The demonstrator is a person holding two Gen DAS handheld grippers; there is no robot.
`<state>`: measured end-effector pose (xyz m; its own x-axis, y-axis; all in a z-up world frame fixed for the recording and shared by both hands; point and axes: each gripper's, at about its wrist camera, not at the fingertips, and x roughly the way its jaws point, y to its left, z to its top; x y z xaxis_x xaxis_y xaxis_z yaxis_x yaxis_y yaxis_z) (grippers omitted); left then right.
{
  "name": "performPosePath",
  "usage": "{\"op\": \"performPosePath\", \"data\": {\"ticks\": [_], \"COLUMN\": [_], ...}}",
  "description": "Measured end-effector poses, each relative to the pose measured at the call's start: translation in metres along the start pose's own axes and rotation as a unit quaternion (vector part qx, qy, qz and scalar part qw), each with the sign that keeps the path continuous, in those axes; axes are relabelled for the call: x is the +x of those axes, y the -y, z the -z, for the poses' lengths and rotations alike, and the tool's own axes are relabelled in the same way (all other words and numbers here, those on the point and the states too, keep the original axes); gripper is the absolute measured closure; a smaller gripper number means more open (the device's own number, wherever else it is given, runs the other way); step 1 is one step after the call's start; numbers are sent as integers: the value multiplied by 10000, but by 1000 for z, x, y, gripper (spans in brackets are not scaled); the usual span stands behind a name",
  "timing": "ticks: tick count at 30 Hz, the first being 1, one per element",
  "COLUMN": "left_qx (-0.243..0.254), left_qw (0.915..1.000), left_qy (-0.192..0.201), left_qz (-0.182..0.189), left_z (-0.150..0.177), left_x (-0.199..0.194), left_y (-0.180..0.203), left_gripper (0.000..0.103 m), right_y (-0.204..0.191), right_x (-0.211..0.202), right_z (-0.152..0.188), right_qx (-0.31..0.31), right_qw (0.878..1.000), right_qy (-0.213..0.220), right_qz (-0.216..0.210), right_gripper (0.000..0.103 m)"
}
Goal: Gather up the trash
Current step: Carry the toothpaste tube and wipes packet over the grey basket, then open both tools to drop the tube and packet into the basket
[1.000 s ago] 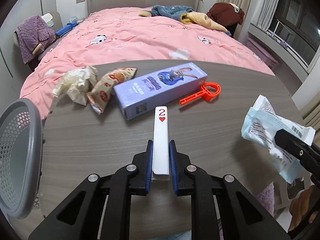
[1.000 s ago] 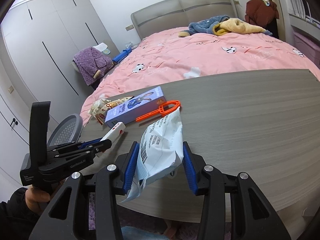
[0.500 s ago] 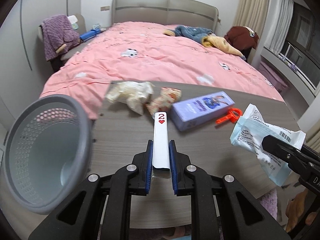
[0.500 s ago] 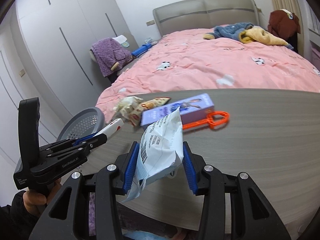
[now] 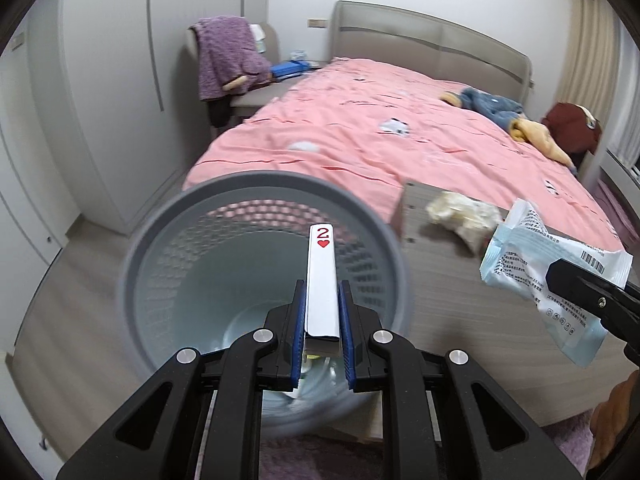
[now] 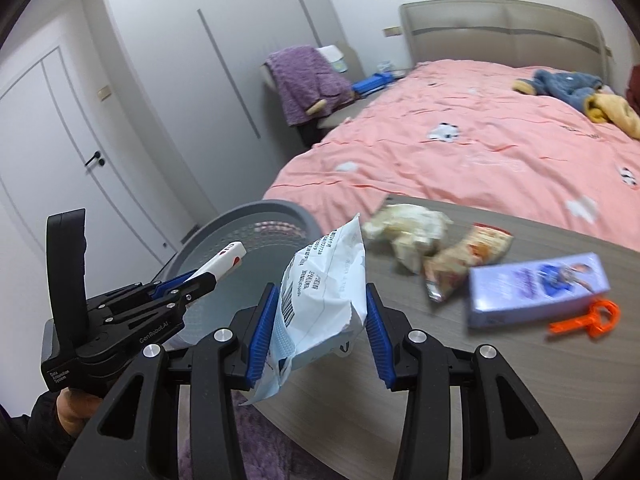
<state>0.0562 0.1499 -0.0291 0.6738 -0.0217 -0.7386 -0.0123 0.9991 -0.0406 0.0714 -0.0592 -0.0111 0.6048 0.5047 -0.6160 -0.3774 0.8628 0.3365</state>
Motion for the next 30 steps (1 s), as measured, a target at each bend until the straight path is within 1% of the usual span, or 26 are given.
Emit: {"op": "performPosePath", "data": {"ticks": [5,8,16,19,20,21,22,23,24,26,28,30], "left_qx": [-218,-309,-442,-496,-509,-521,-532,-554,-567,-592,-621,-647], "left_qw": [9995,9992,9985,9981,9980,9978,9977,9975,9974,9971,9967,9963], "left_qy": [-39,-101,-150,-153,-157,-158,-152,-130,-114,-90,-83,-77], "left_qz": [-210,-246,-282,-330,-348,-369,-385,-416,-428,-463,-509,-559], "left_z": [-3,-4,-5,-5,-5,-4,-4,-4,-4,-4,-4,-4], "left_x": [9,15,23,23,23,23,22,21,20,18,17,16], "left_y": [-34,-47,-65,-71,-72,-72,-74,-76,-76,-78,-79,-79], "left_gripper": [87,87,87,87,85,79,72,68,64,60,57,51], "right_y": [-32,-48,-71,-76,-78,-78,-79,-79,-79,-78,-78,-78], "right_x": [34,54,86,93,95,95,96,96,96,95,93,92], "right_z": [-10,-15,-20,-22,-22,-22,-22,-22,-23,-22,-22,-22], "right_qx": [-234,-379,-544,-590,-621,-631,-637,-637,-629,-610,-611,-609], "right_qw": [9991,9980,9957,9952,9951,9950,9950,9950,9952,9957,9960,9962], "right_qy": [-197,-336,-562,-601,-600,-598,-598,-597,-573,-521,-510,-495], "right_qz": [-278,-380,-494,-506,-489,-484,-483,-488,-478,-457,-417,-390], "right_gripper": [61,61,60,58,57,56,54,45,39,37,37,37]}}
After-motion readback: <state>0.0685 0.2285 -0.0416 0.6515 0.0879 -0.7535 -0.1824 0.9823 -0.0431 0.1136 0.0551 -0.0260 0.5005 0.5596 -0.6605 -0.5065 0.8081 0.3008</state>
